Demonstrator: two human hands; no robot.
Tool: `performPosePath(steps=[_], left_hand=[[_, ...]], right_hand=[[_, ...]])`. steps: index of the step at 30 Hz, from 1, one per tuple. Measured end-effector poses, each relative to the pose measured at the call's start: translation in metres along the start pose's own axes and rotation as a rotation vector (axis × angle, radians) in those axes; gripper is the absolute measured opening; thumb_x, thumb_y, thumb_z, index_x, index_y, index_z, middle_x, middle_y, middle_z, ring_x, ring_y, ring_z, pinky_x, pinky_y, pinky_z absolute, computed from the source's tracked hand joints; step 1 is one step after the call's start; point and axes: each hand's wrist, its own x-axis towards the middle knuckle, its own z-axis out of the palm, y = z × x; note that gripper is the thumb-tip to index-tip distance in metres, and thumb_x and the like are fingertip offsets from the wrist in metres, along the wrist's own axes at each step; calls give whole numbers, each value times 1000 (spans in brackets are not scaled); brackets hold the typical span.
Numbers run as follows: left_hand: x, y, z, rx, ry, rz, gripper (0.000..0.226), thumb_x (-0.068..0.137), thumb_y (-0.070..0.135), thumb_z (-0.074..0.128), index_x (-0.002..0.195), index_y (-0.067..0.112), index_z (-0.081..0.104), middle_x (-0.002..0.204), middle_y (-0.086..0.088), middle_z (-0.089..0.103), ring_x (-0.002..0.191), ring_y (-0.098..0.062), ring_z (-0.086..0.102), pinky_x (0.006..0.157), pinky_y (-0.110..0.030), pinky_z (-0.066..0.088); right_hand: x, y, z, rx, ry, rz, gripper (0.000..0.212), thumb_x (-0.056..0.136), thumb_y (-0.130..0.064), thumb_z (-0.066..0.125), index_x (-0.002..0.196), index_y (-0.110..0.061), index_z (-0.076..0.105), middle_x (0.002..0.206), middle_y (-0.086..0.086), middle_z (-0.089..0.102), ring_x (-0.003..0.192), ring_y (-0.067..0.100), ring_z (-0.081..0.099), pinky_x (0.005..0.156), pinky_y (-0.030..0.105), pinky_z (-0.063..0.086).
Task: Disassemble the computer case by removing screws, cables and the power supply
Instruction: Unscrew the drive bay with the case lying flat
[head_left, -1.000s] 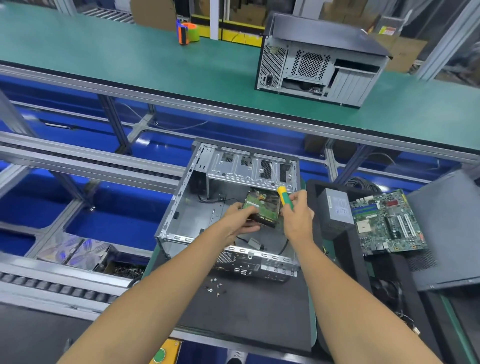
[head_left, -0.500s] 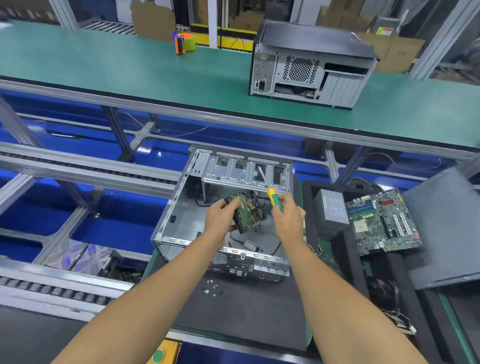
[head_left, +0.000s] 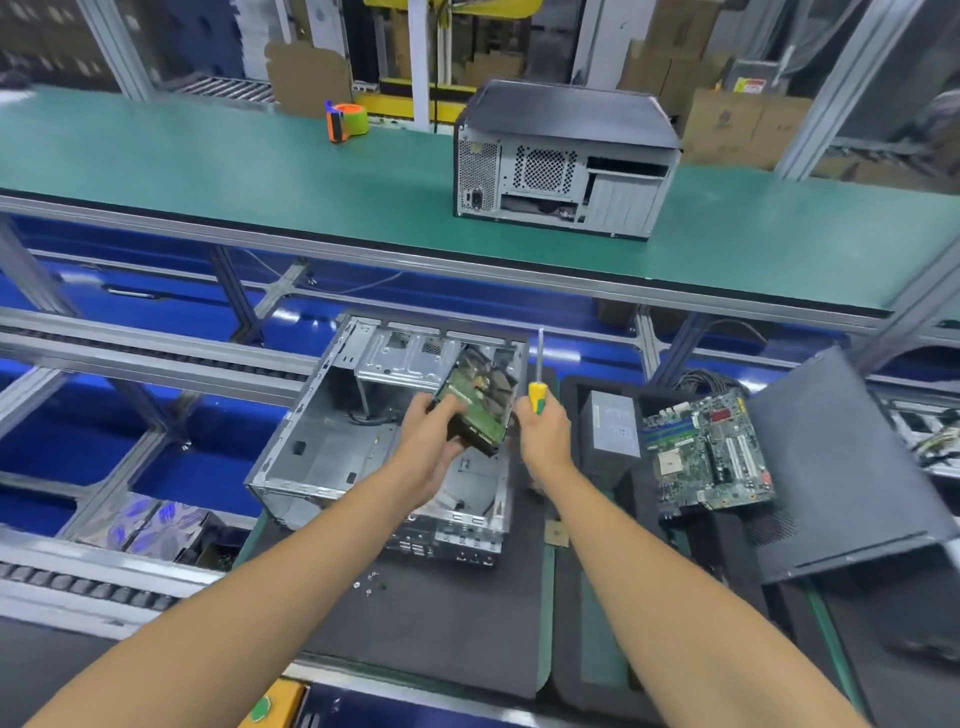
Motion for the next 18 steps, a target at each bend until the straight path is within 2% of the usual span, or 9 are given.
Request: performPosePath(steps=[3,5,8,11,13,15,16,18], left_hand=[[-5,-10,36,85,-33,-13,23,88,-7,61,93,10,47,87,-12,60,78,-20,62,69,-33,57],[-10,-25,59,194,-66,-3,36,74,-6,69,97,10,46,91,-16,59,80,-25,59,72,-38,52],[-20,-53,92,425,-128,39,53,56,7,75,93,16,38,89,-14,49,80,-23,48,72,-41,41],[-28,-89,118,691,-231,129,57,60,11,79,91,20,32,88,-9,40,74,-18,40,64,-35,39],[-33,-116,135,758,-308,149,57,66,5,78,89,24,29,89,-7,38,68,-13,38,55,-25,38],[-38,-143,151,796,-357,159,58,72,0,76,88,29,28,93,-6,39,66,-7,43,52,-17,38],[-41,-155,160,821,-377,160,59,74,0,76,89,32,28,97,-5,39,69,-5,46,52,-14,39],[-47,-179,176,900,-405,151,59,75,6,79,97,30,31,104,-5,36,87,-12,48,55,-18,42]], right_hand=[[21,-2,-42,-16,-64,102,25,97,-28,58,87,-6,62,64,-1,47,57,14,44,57,33,34],[29,0,-70,-14,-117,140,18,94,-27,60,85,-12,62,72,3,51,63,20,47,60,33,36],[28,8,-109,52,-175,199,18,90,-29,63,73,-22,64,82,4,61,77,22,57,65,35,48],[20,24,-147,60,-201,213,15,77,-37,66,67,-27,68,81,-1,65,79,20,60,63,33,52],[17,43,-172,39,-200,200,18,83,-30,67,67,-24,66,76,-2,63,76,18,57,69,33,47],[14,64,-196,32,-198,212,15,84,-26,68,77,-15,61,76,4,57,75,20,53,76,36,43],[11,71,-209,42,-202,235,19,81,-31,68,82,-14,59,78,7,56,76,21,53,77,38,42],[3,85,-233,70,-211,311,32,69,-43,67,86,-16,61,83,9,61,80,24,57,77,42,45]])
